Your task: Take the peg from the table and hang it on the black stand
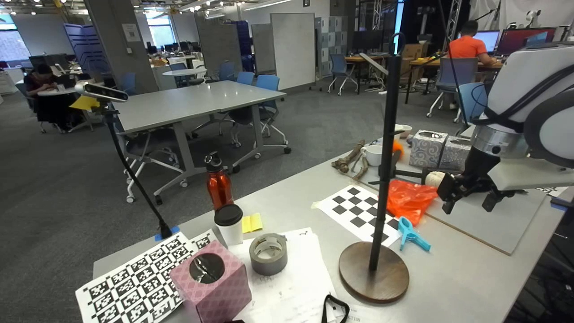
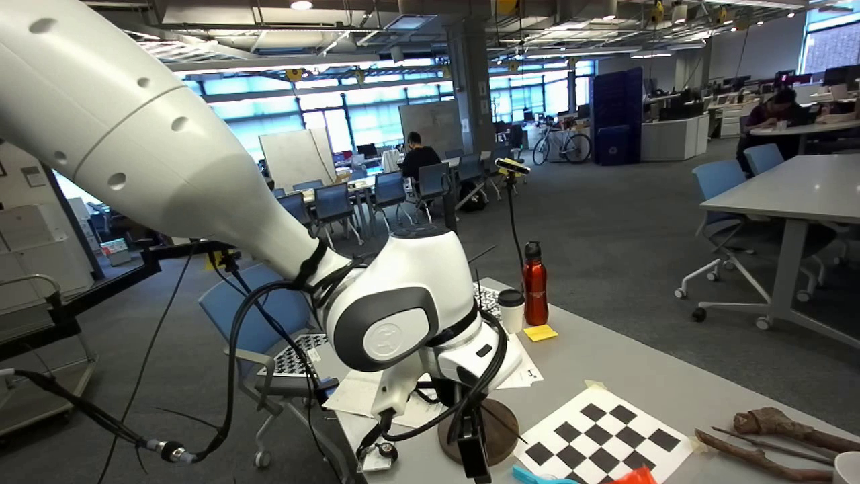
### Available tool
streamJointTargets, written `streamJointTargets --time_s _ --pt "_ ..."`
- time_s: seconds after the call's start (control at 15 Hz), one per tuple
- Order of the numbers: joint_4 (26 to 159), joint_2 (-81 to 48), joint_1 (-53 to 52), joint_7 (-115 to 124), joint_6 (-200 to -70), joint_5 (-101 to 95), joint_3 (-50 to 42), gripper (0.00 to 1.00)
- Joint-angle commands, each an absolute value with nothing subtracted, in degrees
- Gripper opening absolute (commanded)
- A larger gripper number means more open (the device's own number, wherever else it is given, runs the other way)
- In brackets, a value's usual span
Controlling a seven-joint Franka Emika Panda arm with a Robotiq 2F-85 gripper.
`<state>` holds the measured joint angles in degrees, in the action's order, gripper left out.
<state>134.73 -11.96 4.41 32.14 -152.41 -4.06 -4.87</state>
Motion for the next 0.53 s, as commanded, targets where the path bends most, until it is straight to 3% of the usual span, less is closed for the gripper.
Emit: streamJointTargets --time_s 0.0,0.47 --pt "134.43 -12.12 2.69 31.58 -152.28 -3.3 -6.52 1.0" --pt "133.84 -13.14 2.31 32.57 -152.78 -4.38 -7.2 1.0"
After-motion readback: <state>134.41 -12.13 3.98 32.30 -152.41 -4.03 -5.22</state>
